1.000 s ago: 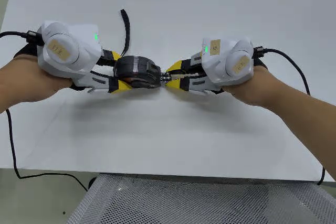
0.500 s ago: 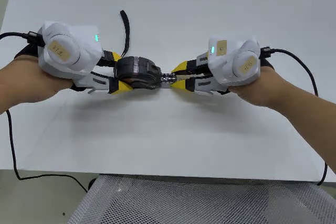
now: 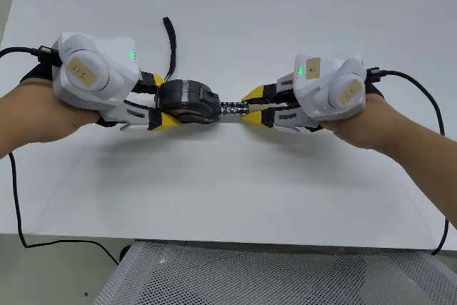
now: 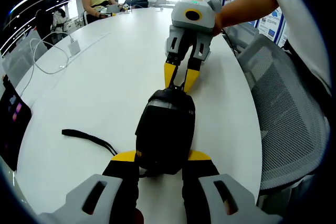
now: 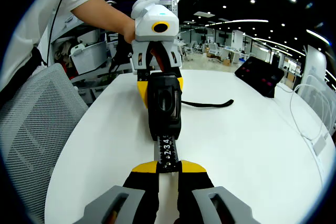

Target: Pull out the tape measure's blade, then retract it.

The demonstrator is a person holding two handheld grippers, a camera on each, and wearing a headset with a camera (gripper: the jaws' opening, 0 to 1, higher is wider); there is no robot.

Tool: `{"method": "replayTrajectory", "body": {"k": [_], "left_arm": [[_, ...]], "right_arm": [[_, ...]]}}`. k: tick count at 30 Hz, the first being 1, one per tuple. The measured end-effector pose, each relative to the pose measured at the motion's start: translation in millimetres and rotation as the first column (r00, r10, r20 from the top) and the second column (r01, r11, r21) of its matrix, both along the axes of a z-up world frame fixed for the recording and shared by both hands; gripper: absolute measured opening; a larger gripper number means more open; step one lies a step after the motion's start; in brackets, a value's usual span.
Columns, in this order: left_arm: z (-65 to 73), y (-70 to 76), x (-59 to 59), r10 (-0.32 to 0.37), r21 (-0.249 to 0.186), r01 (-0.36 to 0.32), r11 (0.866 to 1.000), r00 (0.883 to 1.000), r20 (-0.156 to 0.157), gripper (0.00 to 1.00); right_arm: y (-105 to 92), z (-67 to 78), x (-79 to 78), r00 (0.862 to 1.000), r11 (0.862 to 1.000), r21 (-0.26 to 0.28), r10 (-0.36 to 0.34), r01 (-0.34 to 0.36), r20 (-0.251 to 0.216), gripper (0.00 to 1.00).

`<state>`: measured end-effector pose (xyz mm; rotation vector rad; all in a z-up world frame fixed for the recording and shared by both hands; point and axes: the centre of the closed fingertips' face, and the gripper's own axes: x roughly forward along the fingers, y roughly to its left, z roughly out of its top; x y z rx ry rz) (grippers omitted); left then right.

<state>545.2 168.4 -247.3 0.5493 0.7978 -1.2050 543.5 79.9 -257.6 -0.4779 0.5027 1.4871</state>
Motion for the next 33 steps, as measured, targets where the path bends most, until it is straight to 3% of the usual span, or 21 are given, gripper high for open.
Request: {"method": "replayTrajectory", "body": {"k": [33], "left_arm": [[-0.3, 0.7, -0.4, -0.004, 0.005, 0.004, 1.0, 1.0, 0.001, 0.27]], "right_arm": [[-37.6, 1.5, 1.8, 0.999, 0.999, -0.029, -0.037, 0.037, 0.013, 0.08]]}}
